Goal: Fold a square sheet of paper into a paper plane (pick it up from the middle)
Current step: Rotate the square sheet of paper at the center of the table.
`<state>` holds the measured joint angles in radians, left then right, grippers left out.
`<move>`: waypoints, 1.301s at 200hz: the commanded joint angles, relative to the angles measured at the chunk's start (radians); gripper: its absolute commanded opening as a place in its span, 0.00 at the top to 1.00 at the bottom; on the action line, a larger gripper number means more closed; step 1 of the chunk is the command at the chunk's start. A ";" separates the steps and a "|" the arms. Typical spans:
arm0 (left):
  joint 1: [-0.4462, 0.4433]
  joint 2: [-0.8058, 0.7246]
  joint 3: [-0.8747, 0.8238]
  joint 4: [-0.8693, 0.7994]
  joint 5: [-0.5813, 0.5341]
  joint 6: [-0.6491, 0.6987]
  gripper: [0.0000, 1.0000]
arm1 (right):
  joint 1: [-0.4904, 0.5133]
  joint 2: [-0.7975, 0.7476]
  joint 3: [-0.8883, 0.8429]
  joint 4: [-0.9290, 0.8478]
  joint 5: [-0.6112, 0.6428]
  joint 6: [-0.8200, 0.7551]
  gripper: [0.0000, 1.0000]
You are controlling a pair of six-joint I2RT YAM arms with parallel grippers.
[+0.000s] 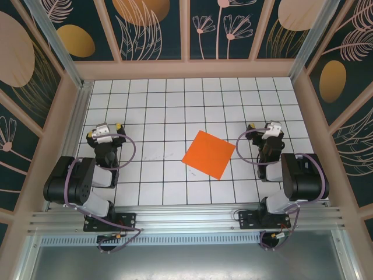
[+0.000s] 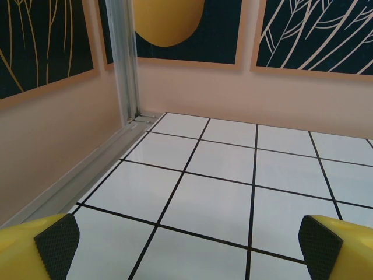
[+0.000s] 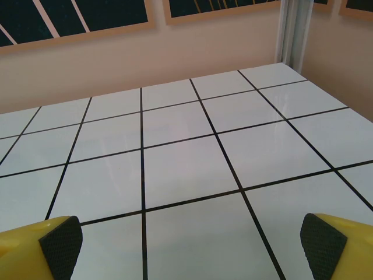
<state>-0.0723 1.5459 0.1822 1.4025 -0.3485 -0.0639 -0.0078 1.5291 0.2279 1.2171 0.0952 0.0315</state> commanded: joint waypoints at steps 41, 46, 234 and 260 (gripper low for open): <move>0.006 0.003 0.002 0.032 -0.005 -0.013 0.02 | -0.010 0.009 -0.001 0.041 -0.023 -0.003 0.01; 0.006 0.004 0.002 0.032 -0.006 -0.013 0.02 | -0.008 0.009 -0.001 0.041 -0.023 -0.003 0.01; 0.005 -0.336 0.128 -0.521 -0.110 -0.128 0.01 | 0.130 -0.221 0.422 -0.946 0.080 0.285 0.01; 0.005 -0.352 0.258 -0.834 -0.021 -0.286 0.02 | 0.254 -0.170 0.535 -1.162 0.093 0.408 0.01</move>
<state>-0.0723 1.2087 0.3355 0.9371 -0.4267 -0.1928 0.1505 1.3163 0.6724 0.3859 0.1894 0.2714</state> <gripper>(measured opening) 0.985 0.990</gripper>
